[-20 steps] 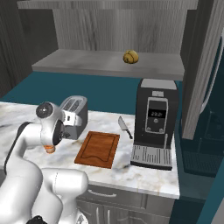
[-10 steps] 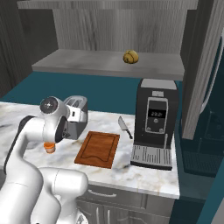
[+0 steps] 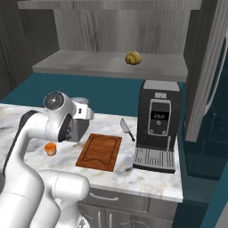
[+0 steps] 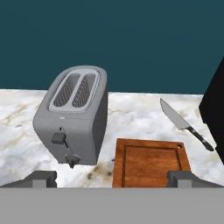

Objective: Pick the bread, place it on the cutting board, pick the jam, place it on the counter, and close the cabinet.

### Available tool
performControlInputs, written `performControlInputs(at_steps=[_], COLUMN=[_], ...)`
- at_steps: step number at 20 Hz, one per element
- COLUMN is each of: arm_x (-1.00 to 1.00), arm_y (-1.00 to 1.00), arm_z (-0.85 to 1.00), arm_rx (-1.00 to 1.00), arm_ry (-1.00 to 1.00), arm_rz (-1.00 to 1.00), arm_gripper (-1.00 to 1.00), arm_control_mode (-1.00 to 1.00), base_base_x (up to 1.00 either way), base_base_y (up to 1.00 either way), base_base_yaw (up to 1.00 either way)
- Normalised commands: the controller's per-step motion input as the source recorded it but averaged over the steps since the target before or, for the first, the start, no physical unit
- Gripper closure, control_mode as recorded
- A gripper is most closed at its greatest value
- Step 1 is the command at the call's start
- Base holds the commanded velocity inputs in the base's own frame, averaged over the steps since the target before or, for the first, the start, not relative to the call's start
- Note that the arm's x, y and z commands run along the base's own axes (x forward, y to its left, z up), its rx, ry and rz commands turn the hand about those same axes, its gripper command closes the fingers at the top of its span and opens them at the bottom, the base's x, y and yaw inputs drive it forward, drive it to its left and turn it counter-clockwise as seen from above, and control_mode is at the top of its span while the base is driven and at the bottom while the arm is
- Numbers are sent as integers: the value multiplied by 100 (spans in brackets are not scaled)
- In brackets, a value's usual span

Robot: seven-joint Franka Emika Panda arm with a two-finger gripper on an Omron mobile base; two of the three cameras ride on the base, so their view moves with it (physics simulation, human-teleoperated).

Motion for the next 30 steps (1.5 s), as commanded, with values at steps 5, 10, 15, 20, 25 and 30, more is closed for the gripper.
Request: performControlInputs(at_steps=[5,10,15,20,25,30], arm_x=[-22,-18,-12,-18,-23,-25], arm_y=[-28,-23,-27,-31,-27,-18], arm_z=[35,34,22,12,18,26], arm_rx=[0,0,0,0,0,0], arm_ry=[0,0,-1,-1,-1,-2], arm_rz=[0,-1,-1,0,0,-1], arm_gripper=[-100,-100,-100,-100,-100,-100], arm_control_mode=[-100,-100,-100,-100,-100,-100], base_base_x=[0,0,0,0,0,0], base_base_y=[0,0,0,0,0,0], base_base_yaw=[0,0,0,0,0,0])
